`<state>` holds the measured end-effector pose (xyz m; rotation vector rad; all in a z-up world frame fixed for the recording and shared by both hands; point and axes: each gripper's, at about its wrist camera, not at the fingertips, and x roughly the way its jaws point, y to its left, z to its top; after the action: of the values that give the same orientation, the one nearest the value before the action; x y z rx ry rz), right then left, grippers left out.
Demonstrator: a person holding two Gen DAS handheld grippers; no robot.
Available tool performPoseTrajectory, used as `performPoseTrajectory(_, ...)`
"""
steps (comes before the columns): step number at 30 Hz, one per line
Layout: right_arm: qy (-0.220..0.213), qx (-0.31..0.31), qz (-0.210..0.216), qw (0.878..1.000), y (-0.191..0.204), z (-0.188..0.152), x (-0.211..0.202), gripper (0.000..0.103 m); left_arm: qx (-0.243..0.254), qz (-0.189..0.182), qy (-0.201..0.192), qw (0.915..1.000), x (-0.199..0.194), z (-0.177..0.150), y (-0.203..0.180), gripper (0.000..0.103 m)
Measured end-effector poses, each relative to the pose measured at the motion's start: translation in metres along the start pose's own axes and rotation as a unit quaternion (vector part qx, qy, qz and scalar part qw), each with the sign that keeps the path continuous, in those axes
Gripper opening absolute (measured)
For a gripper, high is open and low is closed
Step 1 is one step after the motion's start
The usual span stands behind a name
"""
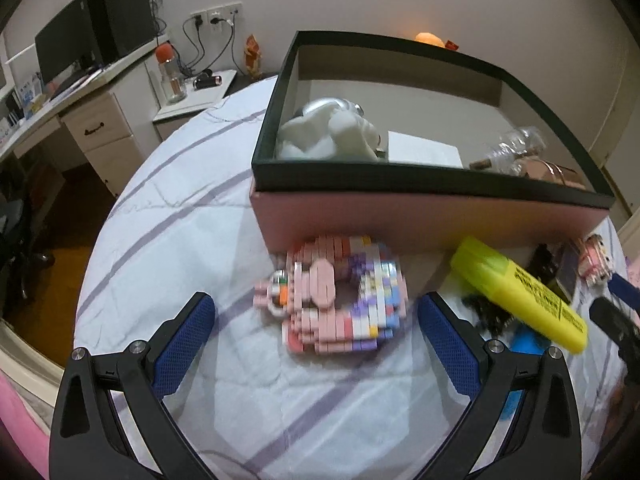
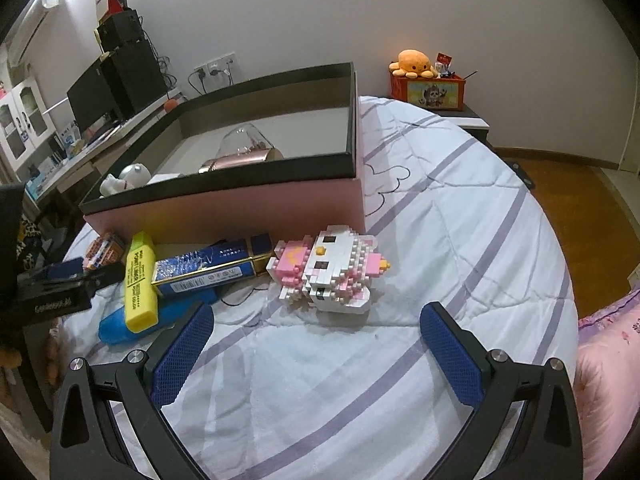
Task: Organize rigid objects
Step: 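Grasp the pink block donut with the left tool while the right tool grasps the block cat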
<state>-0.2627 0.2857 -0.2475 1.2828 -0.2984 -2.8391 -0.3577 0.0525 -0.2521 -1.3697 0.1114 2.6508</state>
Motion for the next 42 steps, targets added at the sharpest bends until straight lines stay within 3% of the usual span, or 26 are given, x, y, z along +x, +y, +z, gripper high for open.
performPoseTrajectory(3, 0.004, -0.001, -0.004, 1.0, 0.001, 0.0, 0.001, 0.103, -0.003, -0.004, -0.006, 1.0, 0.001, 0.0, 0.001, 0.102)
performPoseTrajectory(8, 0.009, -0.002, -0.008, 1.0, 0.002, -0.001, 0.003, 0.103, -0.007, -0.015, -0.02, 0.9997, -0.009, -0.005, 0.007, 0.069)
performPoseTrajectory(23, 0.015, -0.013, -0.022, 1.0, 0.005, -0.003, 0.004, 0.103, 0.032, -0.037, -0.016, 0.9987, -0.038, -0.046, 0.001, 0.07)
performPoseTrajectory(28, 0.01, -0.008, -0.029, 0.999, 0.003, -0.003, 0.002, 0.103, 0.026, -0.042, -0.027, 0.9985, -0.036, -0.048, 0.002, 0.074)
performPoseTrajectory(35, 0.011, -0.037, -0.08, 0.996, 0.007, 0.014, 0.009, 0.103, 0.031, -0.038, -0.031, 0.9983, -0.035, -0.048, 0.001, 0.077)
performPoseTrajectory(42, 0.035, -0.026, -0.087, 0.995, 0.002, 0.022, 0.027, 0.103, 0.036, -0.038, -0.034, 0.998, -0.034, -0.049, -0.001, 0.08)
